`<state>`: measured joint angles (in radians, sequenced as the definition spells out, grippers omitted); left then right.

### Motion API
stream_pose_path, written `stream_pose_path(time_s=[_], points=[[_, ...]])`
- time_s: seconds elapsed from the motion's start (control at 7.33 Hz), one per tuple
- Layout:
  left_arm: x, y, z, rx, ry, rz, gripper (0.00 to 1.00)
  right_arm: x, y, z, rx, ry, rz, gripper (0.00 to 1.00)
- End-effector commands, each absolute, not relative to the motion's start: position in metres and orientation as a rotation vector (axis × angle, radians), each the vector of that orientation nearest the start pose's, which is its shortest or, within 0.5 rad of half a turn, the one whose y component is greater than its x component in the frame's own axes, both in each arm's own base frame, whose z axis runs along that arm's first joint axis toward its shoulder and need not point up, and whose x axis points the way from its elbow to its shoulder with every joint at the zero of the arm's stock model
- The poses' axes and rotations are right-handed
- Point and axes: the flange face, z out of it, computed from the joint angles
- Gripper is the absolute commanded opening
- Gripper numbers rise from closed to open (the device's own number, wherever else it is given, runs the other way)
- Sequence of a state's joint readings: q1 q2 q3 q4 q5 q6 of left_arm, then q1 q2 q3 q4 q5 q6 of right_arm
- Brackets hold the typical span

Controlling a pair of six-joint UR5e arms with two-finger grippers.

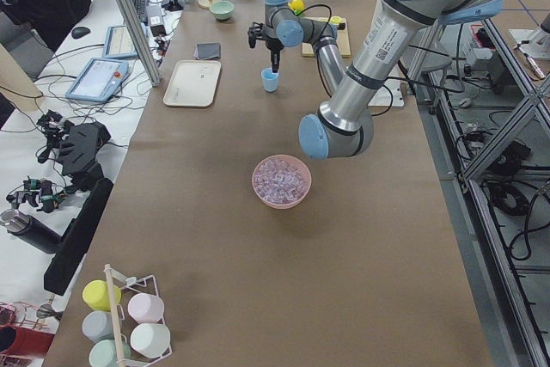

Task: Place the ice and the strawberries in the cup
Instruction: 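Carry the ice cube over the blue cup and release it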

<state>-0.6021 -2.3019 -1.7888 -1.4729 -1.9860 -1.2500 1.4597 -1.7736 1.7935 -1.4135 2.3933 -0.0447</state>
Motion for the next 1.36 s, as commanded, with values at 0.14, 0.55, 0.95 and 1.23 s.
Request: stream_pose_path(time_s=[0.14, 0.55, 0.95, 1.23], points=[[0.539, -0.455, 0.151, 0.047, 0.946, -0.100, 0.00, 0.013, -0.419, 0.622, 0.131, -0.836, -0.209, 1.00], [0.557, -0.433, 0.152, 0.033, 0.944, -0.064, 0.96, 0.013, -0.419, 0.623, 0.130, -0.835, -0.208, 1.00], [0.499, -0.460, 0.163, 0.073, 0.937, -0.112, 0.97, 0.013, -0.419, 0.624, 0.128, -0.832, -0.206, 1.00], [0.414, -0.458, 0.215, 0.185, 0.836, 0.070, 0.97, 0.013, -0.419, 0.624, 0.128, -0.832, -0.206, 1.00]])
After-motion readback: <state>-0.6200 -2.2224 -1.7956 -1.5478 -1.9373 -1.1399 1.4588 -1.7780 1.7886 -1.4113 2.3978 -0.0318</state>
